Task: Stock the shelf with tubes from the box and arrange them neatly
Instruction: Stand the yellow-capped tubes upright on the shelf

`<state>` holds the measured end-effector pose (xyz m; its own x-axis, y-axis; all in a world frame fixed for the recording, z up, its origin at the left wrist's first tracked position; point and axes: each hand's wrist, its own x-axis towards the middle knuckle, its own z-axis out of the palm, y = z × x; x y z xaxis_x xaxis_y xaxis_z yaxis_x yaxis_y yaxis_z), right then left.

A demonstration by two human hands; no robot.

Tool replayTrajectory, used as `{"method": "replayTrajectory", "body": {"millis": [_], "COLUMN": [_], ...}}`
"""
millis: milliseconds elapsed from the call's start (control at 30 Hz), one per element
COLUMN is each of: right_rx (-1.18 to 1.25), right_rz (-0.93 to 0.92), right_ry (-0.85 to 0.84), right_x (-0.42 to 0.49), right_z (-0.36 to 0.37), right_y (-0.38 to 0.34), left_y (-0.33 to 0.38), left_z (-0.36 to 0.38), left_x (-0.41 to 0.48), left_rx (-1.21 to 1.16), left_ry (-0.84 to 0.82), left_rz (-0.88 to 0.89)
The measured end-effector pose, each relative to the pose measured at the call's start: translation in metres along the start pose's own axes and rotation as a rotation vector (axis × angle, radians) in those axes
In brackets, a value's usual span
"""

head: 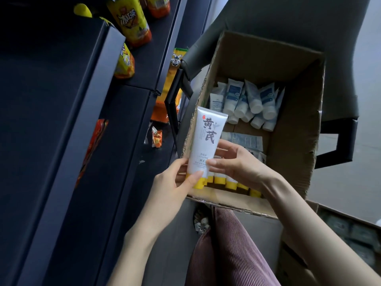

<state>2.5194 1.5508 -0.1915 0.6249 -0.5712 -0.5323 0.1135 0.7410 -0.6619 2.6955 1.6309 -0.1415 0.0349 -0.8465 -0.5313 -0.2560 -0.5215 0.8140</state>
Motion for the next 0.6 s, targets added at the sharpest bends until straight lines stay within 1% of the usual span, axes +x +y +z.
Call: {"method": "replayTrajectory", "body": {"millis": [67,133,233,333,400,500,600], "right_rx": [-0.051,-0.132,-0.202,-0.209,-0.246,-0.361,-0.402], "right_rz": [-0.013,-0.019,0.005,0.064,0.136,0.229,0.281], "right_ry": [-0.018,-0.034,-0.094,-0.089,-0.074,0.0,0.172], "right_x": [-0.003,-0.005,-0.005,-0.003,0.0,0.009,0.021], "right_z": [0.004,0.008,0.012,0.008,0.002,-0.011,-0.021], "right_y": [-0.005,-0.006,0.0,0.007,0.01,0.02,0.04], "left_y": [-0.003,-0.007,-0.013,-0.019,-0.023,-0.03,-0.034], "left_z": [-0.002,-0.006,-0.013,-0.023,-0.031,-0.04,-0.048], "left_x": [0.0,0.0,-0.001,-0.004,-0.007,-0.012,-0.015], "left_rx": [-0.04,-0.027,-0.009,-0.092,-0.116,-0.179,-0.235], "left_ry": [0.006,-0.012,-0.095,-0.198,-0.224,-0.188,-0.136], "left_rz": [-0.018,-0.032,-0.046,-0.108,-0.147,-0.178,-0.2]}}
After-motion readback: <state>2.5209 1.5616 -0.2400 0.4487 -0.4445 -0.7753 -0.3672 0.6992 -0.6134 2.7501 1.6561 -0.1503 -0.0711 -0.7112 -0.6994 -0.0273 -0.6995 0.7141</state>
